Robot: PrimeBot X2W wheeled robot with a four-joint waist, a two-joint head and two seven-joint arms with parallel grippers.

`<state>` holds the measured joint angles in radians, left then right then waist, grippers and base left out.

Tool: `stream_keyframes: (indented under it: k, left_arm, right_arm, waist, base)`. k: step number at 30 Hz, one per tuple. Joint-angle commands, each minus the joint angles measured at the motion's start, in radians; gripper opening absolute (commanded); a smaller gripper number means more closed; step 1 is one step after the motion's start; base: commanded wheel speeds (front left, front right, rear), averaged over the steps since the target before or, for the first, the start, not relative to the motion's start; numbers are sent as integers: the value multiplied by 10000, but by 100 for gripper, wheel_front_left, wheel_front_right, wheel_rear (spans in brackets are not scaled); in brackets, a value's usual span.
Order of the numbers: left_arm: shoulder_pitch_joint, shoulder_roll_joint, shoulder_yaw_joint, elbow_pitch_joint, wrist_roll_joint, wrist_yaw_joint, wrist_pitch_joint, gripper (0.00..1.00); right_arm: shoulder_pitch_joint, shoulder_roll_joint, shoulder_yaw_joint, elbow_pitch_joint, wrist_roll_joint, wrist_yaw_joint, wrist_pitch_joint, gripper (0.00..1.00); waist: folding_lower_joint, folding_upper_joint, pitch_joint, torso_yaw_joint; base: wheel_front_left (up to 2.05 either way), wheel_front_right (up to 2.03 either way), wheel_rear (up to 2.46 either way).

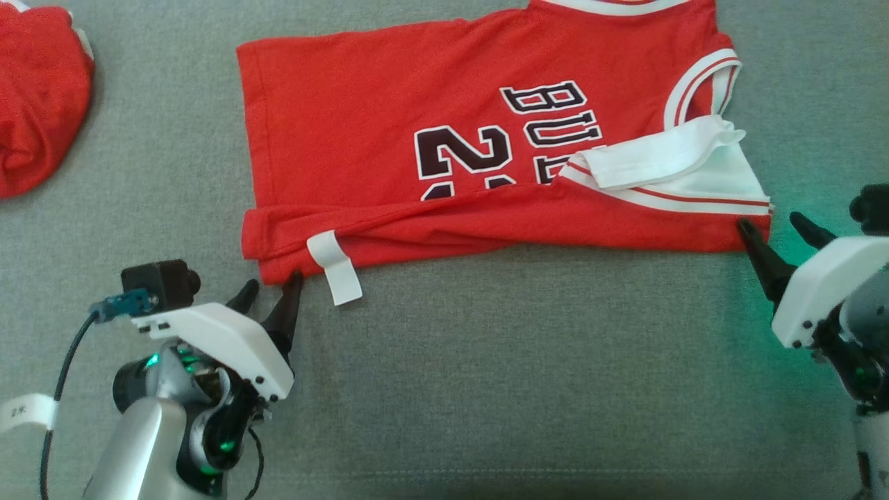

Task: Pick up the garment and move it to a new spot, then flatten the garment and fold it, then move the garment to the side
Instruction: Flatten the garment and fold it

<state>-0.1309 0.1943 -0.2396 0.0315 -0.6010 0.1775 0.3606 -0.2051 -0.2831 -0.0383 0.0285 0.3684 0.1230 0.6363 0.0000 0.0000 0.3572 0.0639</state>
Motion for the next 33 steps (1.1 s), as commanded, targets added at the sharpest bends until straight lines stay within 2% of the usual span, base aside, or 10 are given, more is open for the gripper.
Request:
stream_keyframes:
  k: [1, 18, 19, 21, 22, 23, 24, 25, 29, 33]
  left_arm:
    - [-324, 292, 451, -260, -48, 48, 53, 100]
    - [-803, 241, 24, 752, -378, -395, 544, 100]
    - [-815, 233, -36, 779, -408, -450, 607, 75]
    - [-844, 229, -156, 808, -460, -565, 738, 14]
    - [-862, 228, -198, 813, -485, -619, 775, 0]
    - [-886, 228, -234, 820, -502, -662, 804, 0]
    - [-922, 253, -297, 831, -502, -735, 854, 0]
    - [-969, 282, -329, 838, -513, -800, 890, 0]
    - [-1167, 649, -243, 624, -765, -1175, 1224, 0]
    - [-1286, 1456, 30, -155, -1205, -1592, 2055, 0]
  right_arm:
    - [-307, -164, 142, -254, 18, 77, 118, 100]
    - [-874, -279, 1012, 506, 441, 77, 592, 100]
    - [-893, -278, 1053, 552, 481, 77, 629, 100]
    - [-931, -293, 1148, 650, 550, 77, 702, 100]
    - [-951, -315, 1213, 695, 607, 77, 742, 100]
    - [-977, -314, 1229, 740, 694, 77, 753, 81]
    - [-1013, -287, 1192, 795, 783, 77, 740, 27]
    - [-1047, -268, 1158, 856, 875, 77, 756, 0]
    - [-1203, -278, 741, 939, 1456, 77, 1005, 0]
    - [-1344, -667, 54, 654, 2085, 77, 1595, 0]
  waist:
    - [0, 0, 80, 54]
    - [0, 0, 203, -34]
    - [0, 0, 202, -42]
    - [0, 0, 182, -45]
    - [0, 0, 173, -39]
    - [0, 0, 164, -32]
    - [0, 0, 148, -23]
    - [0, 0, 118, -13]
    - [0, 0, -98, 4]
    - [0, 0, -356, 1]
  base:
    - [0, 0, 0]
    - [0, 0, 0]
    - [0, 0, 0]
    - [0, 0, 0]
    - [0, 0, 0]
    - [0, 0, 0]
    - [0, 0, 0]
    - [0, 0, 0]
    - [0, 0, 0]
    - [0, 0, 0]
